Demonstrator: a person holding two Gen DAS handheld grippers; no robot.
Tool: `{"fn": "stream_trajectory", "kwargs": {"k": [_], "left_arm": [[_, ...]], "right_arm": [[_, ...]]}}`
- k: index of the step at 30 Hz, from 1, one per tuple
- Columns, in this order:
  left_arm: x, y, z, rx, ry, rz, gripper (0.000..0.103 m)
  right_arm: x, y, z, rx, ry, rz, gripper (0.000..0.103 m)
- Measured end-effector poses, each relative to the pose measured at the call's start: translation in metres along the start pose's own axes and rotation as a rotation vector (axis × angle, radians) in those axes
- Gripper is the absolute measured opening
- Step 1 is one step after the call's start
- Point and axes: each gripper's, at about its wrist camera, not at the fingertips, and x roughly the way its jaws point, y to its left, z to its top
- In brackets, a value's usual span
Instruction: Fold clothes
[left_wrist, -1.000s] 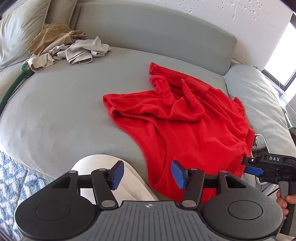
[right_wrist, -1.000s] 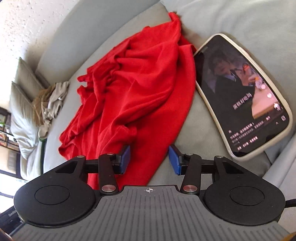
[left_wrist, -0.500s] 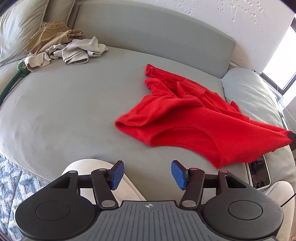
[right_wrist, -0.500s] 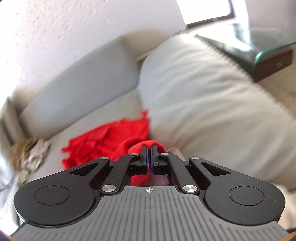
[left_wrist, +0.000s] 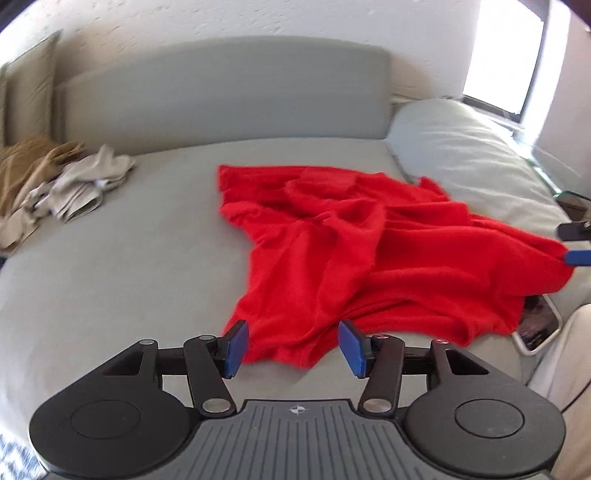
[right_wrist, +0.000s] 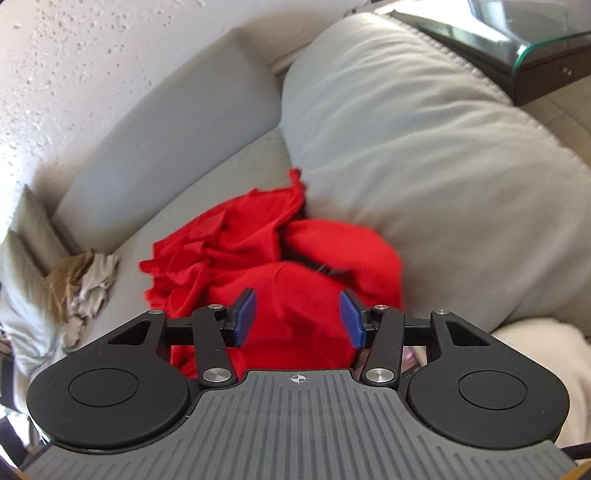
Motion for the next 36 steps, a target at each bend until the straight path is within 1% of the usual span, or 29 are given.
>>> {"fn": "stream_trajectory", "kwargs": {"k": [1, 2, 3, 4, 5, 8, 9, 11, 12, 13, 14, 15, 17, 19, 20, 23, 25, 27, 29, 30, 31, 32, 33, 35, 36], "left_arm": [[0.006, -0.005, 0.006, 0.014, -0.013, -0.044, 0.051], [0.014, -0.012, 0.011, 0.036, -0.021, -0.057, 0.051], [0.023, -0.019, 0.015, 0.066, -0.025, -0.044, 0.053], [0.034, -0.027, 0.018, 0.099, -0.023, -0.024, 0.058], [0.045, -0.035, 0.021, 0.128, -0.012, -0.012, 0.060], [0.078, -0.053, 0.027, 0.194, 0.035, -0.006, 0.062], [0.087, -0.059, 0.028, 0.218, 0.047, 0.006, 0.063], [0.104, -0.069, 0.031, 0.270, 0.061, 0.057, 0.063], [0.111, -0.071, 0.033, 0.286, 0.065, 0.086, 0.061], [0.117, -0.070, 0.036, 0.294, 0.070, 0.110, 0.035], [0.121, -0.066, 0.041, 0.277, 0.083, 0.118, 0.016], [0.121, -0.057, 0.047, 0.223, 0.096, 0.110, 0.004], [0.110, -0.028, 0.063, 0.083, 0.061, 0.093, 0.004], [0.093, 0.008, 0.076, -0.046, 0.005, 0.107, 0.004], [0.084, 0.030, 0.080, -0.127, -0.016, 0.119, 0.004], [0.063, 0.099, 0.078, -0.321, -0.054, 0.206, 0.003], [0.059, 0.135, 0.068, -0.387, -0.039, 0.266, 0.003], [0.057, 0.165, 0.054, -0.437, -0.013, 0.313, 0.004], [0.056, 0.182, 0.039, -0.486, 0.008, 0.333, 0.013], [0.052, 0.184, 0.032, -0.503, 0.009, 0.348, 0.016], [0.048, 0.185, 0.027, -0.516, 0.009, 0.363, 0.035], [0.042, 0.182, 0.022, -0.519, 0.014, 0.366, 0.045], [0.035, 0.177, 0.017, -0.515, 0.024, 0.356, 0.053], [0.020, 0.167, 0.006, -0.507, 0.043, 0.338, 0.056], [0.015, 0.160, 0.000, -0.513, 0.061, 0.310, 0.057]], "right_arm": [[0.002, 0.002, -0.004, 0.005, 0.025, 0.029, 0.052], [0.004, 0.004, -0.008, 0.008, 0.043, 0.051, 0.052], [0.006, 0.007, -0.012, 0.012, 0.060, 0.069, 0.052], [0.008, 0.009, -0.015, 0.011, 0.073, 0.079, 0.052], [0.009, 0.011, -0.018, 0.007, 0.084, 0.084, 0.052], [0.012, 0.016, -0.023, -0.015, 0.107, 0.086, 0.052], [0.012, 0.017, -0.023, -0.026, 0.109, 0.081, 0.052], [0.012, 0.019, -0.023, -0.041, 0.109, 0.075, 0.052], [0.013, 0.019, -0.022, -0.045, 0.108, 0.073, 0.052], [0.013, 0.019, -0.021, -0.048, 0.109, 0.071, 0.052], [0.013, 0.019, -0.020, -0.052, 0.109, 0.070, 0.052], [0.013, 0.020, -0.020, -0.056, 0.109, 0.069, 0.052], [0.013, 0.020, -0.020, -0.063, 0.117, 0.073, 0.052], [0.013, 0.020, -0.021, -0.070, 0.125, 0.079, 0.052], [0.014, 0.020, -0.022, -0.072, 0.132, 0.081, 0.052], [0.022, 0.022, -0.025, -0.075, 0.157, 0.080, 0.052], [0.030, 0.024, -0.029, -0.078, 0.179, 0.085, 0.052], [0.038, 0.026, -0.033, -0.055, 0.218, 0.110, 0.052], [0.043, 0.028, -0.037, -0.043, 0.251, 0.132, 0.052], [0.046, 0.030, -0.040, -0.040, 0.266, 0.143, 0.053], [0.047, 0.030, -0.041, -0.032, 0.279, 0.155, 0.053], [0.048, 0.029, -0.042, -0.016, 0.288, 0.168, 0.058], [0.048, 0.027, -0.043, 0.009, 0.296, 0.183, 0.060], [0.048, 0.021, -0.042, 0.061, 0.301, 0.211, 0.061], [0.048, 0.018, -0.042, 0.088, 0.301, 0.221, 0.061]]}}
